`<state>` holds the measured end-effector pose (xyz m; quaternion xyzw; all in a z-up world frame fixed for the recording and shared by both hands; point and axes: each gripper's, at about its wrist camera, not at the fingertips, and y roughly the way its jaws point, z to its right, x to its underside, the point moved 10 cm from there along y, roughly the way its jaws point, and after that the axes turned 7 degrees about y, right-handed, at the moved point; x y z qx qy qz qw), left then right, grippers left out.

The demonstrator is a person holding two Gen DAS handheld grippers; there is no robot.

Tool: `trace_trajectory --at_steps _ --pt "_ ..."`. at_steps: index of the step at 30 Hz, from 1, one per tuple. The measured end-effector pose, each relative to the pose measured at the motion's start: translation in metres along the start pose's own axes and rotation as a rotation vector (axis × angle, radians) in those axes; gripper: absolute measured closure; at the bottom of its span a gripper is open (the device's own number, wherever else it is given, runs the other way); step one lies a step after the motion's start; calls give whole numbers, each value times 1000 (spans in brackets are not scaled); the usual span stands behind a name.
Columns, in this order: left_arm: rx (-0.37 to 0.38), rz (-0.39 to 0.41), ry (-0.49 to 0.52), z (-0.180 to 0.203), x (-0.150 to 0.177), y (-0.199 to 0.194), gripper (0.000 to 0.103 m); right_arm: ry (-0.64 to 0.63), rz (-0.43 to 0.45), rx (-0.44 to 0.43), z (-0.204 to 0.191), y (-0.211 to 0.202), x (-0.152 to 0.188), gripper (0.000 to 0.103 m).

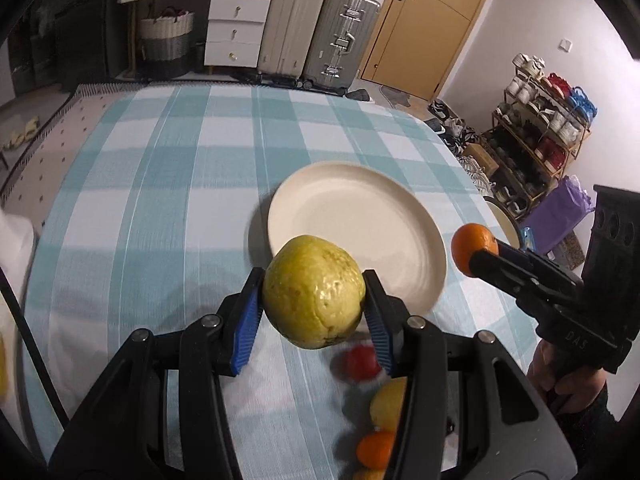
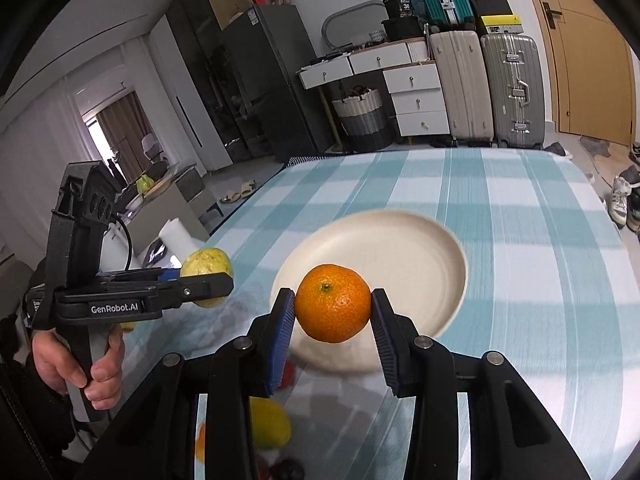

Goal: Organize fruits
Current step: 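Carry both fruits over the cream plate and open both tools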

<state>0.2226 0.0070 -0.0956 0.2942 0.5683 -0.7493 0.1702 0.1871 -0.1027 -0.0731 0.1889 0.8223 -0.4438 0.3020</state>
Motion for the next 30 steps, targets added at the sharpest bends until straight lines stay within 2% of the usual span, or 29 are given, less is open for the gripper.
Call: trace_trajectory --at_steps 11,18,26,30 --pt "0 -33 30 3 -53 58 58 40 -16 14 27 50 -36 64" --pt "24 -84 52 7 -67 105 58 66 -40 15 48 76 -47 64" --pt "58 -104 98 14 -78 145 58 71 -106 26 68 111 -35 64" --pt "85 -107 80 13 -82 158 58 57 -120 39 73 122 -29 64"
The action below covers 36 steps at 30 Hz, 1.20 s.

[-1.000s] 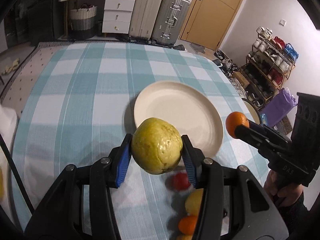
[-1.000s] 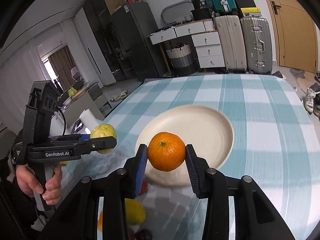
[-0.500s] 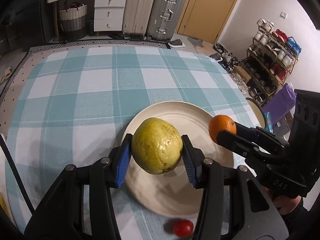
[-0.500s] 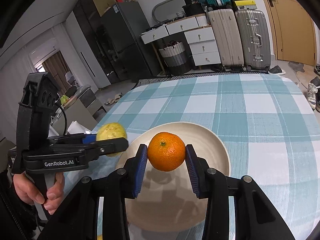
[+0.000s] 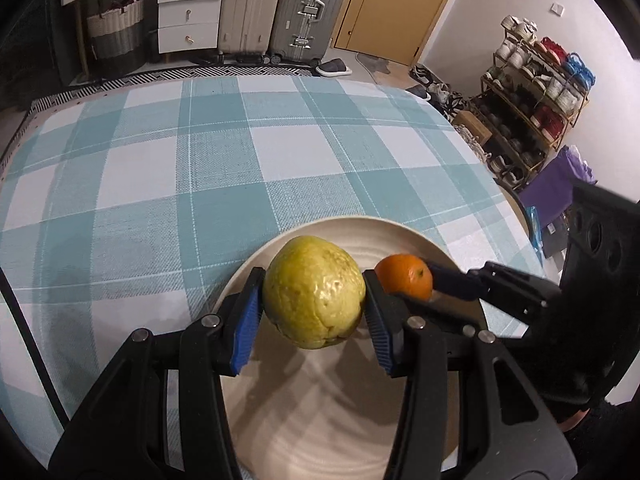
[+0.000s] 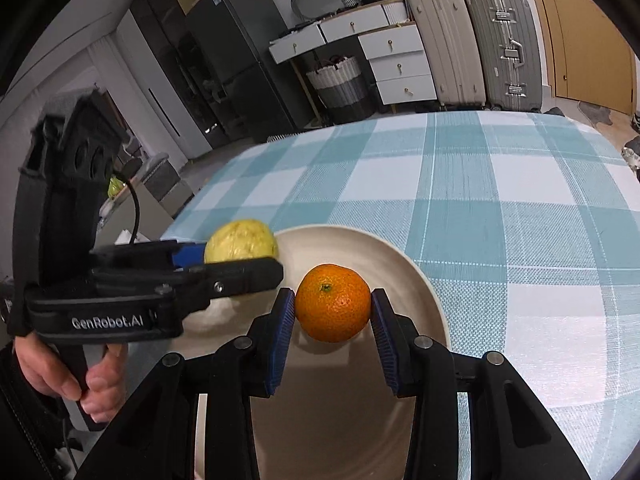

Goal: Organize fruits
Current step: 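Carry both fruits over the cream plate and open both tools, then withdraw both open tools from the plate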

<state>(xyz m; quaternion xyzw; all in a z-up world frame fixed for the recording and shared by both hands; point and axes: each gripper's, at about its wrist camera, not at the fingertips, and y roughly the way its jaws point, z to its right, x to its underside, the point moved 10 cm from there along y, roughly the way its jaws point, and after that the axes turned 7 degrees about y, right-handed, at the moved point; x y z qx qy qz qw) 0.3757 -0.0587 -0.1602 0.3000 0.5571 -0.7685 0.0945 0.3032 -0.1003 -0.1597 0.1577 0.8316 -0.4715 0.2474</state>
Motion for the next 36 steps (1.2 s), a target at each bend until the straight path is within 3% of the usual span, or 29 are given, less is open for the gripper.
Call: trace_trajectory --at_steps 5,7,9,13,17,20,23,36 --pt "42 -14 -24 2 -6 9 58 -23 1 10 -2 6 -2 62" --pt "44 -4 -6 6 -11 6 56 -36 11 16 -5 4 -3 48" --pt "46 13 8 9 -15 1 49 -51 46 24 -7 -3 -6 35" --pt "10 46 24 9 -17 -18 46 -49 104 7 -10 -28 -12 34" --pt "-27 80 15 0 -8 -38 39 -32 148 -10 -12 -53 -14 23" --pt "-100 104 17 -7 0 -53 38 -34 164 4 -14 -67 -14 23" --pt "-166 116 25 -10 8 -65 28 -35 171 0 -19 -77 -13 22" --pt "-250 182 4 7 34 -132 21 -77 219 22 -53 -133 4 19"
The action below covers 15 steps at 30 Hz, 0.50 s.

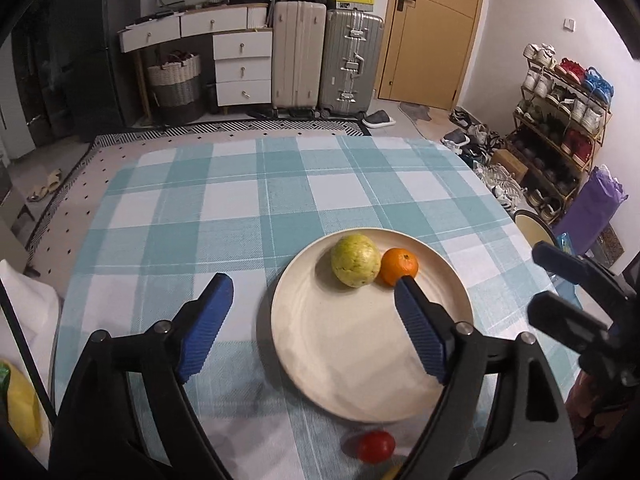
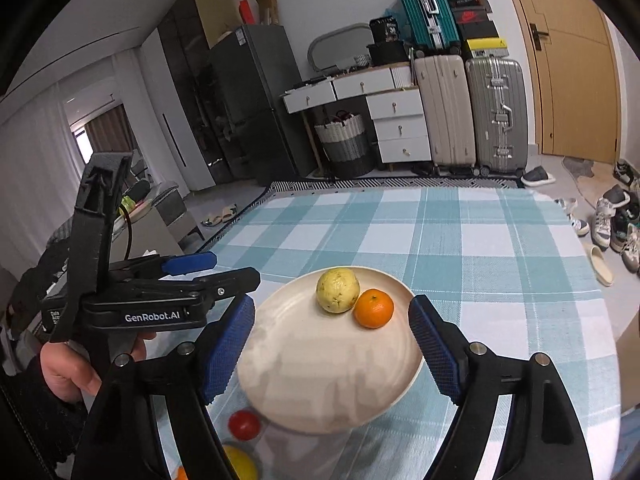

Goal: Organize fruits
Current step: 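Withdraw both open tools from the plate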

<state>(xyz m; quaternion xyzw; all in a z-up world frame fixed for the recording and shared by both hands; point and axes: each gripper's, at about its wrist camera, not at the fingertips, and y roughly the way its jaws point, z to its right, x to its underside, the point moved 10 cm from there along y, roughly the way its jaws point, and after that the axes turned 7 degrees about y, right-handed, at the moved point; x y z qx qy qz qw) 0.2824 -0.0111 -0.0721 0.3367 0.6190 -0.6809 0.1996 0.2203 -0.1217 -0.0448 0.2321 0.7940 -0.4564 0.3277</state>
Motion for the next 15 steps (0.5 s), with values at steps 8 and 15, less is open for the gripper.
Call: trace_trajectory --at_steps 8,15 --pt "-46 12 5 9 19 -46 16 12 28 16 -14 -31 9 17" --pt "-76 27 0 10 39 -76 13 33 23 22 -22 -47 25 14"
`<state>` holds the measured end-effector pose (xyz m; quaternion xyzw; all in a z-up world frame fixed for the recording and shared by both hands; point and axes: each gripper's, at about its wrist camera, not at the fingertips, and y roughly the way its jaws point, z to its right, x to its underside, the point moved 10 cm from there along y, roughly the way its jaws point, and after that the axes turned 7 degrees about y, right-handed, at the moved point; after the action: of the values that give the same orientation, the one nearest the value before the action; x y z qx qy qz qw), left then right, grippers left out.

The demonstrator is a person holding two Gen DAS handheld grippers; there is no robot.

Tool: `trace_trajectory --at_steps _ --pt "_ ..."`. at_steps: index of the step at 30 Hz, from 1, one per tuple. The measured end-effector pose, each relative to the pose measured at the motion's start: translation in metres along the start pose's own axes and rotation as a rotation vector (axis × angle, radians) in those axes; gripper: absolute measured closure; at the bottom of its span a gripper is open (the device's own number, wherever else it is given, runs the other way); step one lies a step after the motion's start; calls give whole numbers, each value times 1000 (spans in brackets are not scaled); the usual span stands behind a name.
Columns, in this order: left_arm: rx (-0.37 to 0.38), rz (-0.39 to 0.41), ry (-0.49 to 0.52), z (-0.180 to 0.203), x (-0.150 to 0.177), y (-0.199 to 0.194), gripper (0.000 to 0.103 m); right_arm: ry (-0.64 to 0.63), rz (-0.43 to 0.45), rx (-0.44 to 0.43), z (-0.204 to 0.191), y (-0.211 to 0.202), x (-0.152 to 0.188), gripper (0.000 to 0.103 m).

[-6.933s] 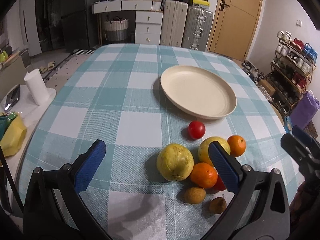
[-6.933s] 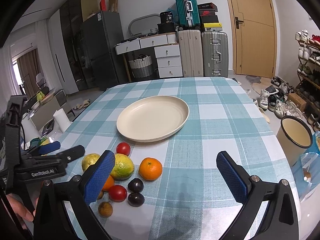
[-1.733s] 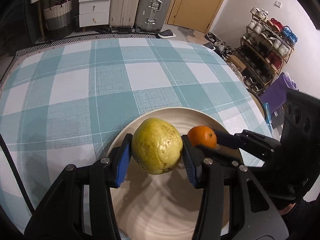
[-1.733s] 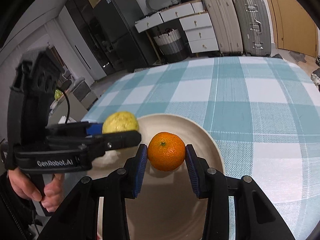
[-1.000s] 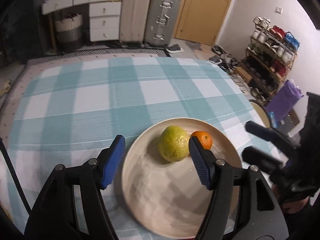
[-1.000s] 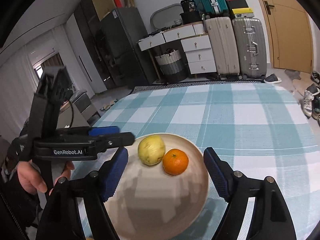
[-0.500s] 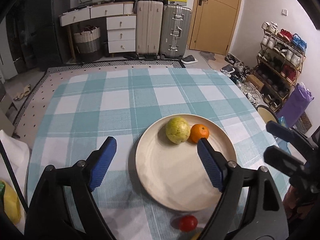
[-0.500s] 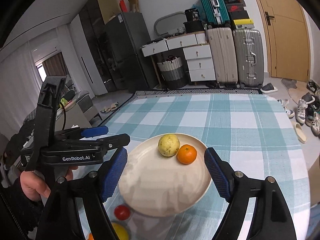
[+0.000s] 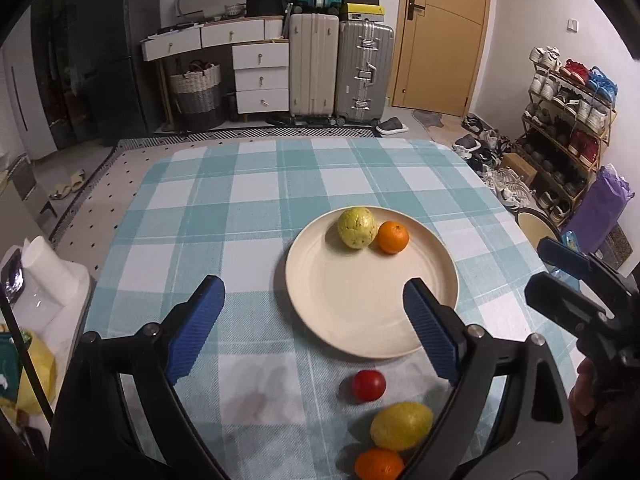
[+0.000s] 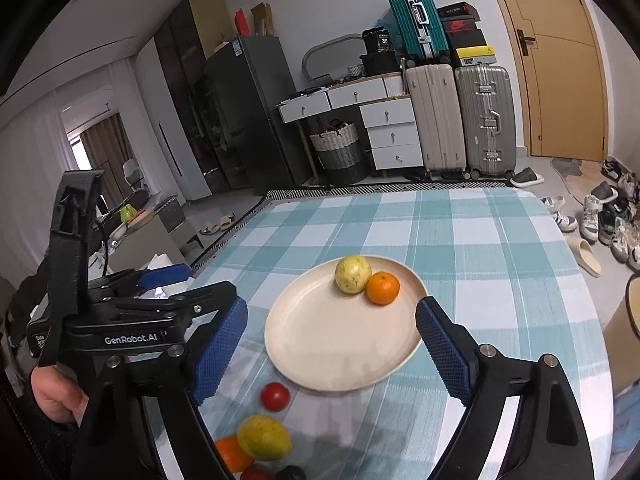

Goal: Organize fruits
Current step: 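Withdraw both open tools from the plate, then close the right tool around the large green-yellow citrus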

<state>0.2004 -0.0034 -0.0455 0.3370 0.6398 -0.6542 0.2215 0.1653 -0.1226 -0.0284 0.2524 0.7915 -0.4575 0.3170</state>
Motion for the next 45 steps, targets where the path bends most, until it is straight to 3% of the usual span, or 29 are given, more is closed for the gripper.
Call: trace_trajectory --at_steps 4,9,12,18,36,45 --pt "-8 2 -10 -2 9 -10 13 -25 4 16 -6 -10 6 11" --pt "-38 13 -6 -4 21 -22 3 -41 18 33 -11 -23 15 10" --pt "-24 3 8 2 29 -23 2 -67 39 79 -10 -30 20 10" --pt "19 -8 -18 7 45 -25 1 -96 23 73 -18 -34 36 10" --pt "39 -115 -172 -33 129 -4 1 -21 -161 1 -22 5 102 10" --pt "89 -121 -221 -39 144 6 1 -12 -231 -19 -28 26 124 10"
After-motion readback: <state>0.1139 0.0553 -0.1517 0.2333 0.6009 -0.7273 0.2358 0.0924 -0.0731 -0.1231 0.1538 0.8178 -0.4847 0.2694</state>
